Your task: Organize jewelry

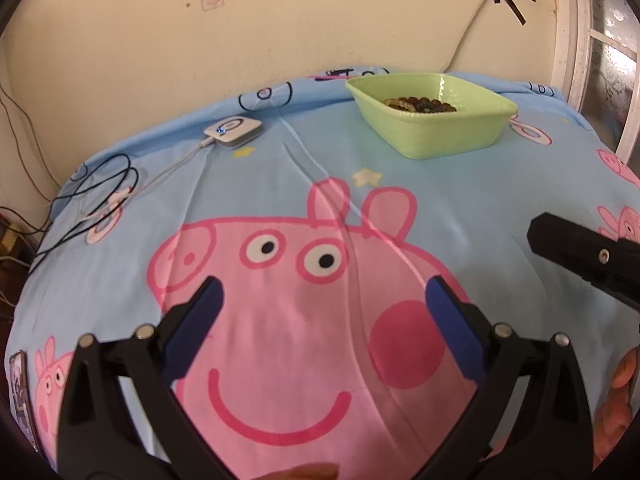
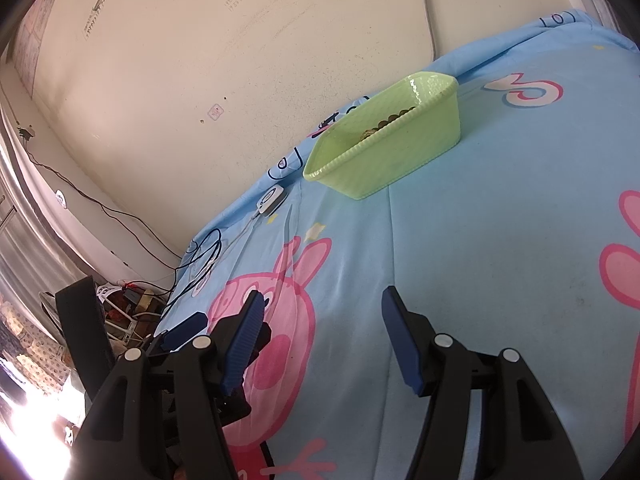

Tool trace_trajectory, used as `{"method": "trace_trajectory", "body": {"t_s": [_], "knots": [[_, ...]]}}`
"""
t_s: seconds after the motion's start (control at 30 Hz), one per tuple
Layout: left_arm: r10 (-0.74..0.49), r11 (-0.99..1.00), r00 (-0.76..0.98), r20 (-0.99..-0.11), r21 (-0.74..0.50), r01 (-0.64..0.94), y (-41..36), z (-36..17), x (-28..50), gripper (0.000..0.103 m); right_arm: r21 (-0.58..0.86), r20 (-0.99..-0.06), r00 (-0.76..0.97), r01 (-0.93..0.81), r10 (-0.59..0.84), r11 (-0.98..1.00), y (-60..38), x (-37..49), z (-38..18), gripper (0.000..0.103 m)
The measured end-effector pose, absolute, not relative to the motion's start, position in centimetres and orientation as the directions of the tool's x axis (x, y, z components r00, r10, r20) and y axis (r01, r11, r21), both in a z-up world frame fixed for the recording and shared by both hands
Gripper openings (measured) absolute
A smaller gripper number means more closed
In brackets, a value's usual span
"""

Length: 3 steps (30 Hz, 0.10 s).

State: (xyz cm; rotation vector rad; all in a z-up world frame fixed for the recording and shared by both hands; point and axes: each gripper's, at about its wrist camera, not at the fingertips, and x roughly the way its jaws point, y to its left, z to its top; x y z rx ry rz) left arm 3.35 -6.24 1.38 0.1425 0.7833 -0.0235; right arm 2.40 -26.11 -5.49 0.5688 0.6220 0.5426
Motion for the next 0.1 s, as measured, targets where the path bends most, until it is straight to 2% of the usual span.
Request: {"method": "trace_trajectory", "body": {"t_s": [0.1], "knots": [[0.027, 0.991, 0.701, -0.713, 0.111, 0.074, -6.07, 1.28, 3.46, 0.097, 0.634, -0.381, 0.686, -0.294, 0.620, 0.715, -26.15, 2.43, -5.52, 0.039]]}}
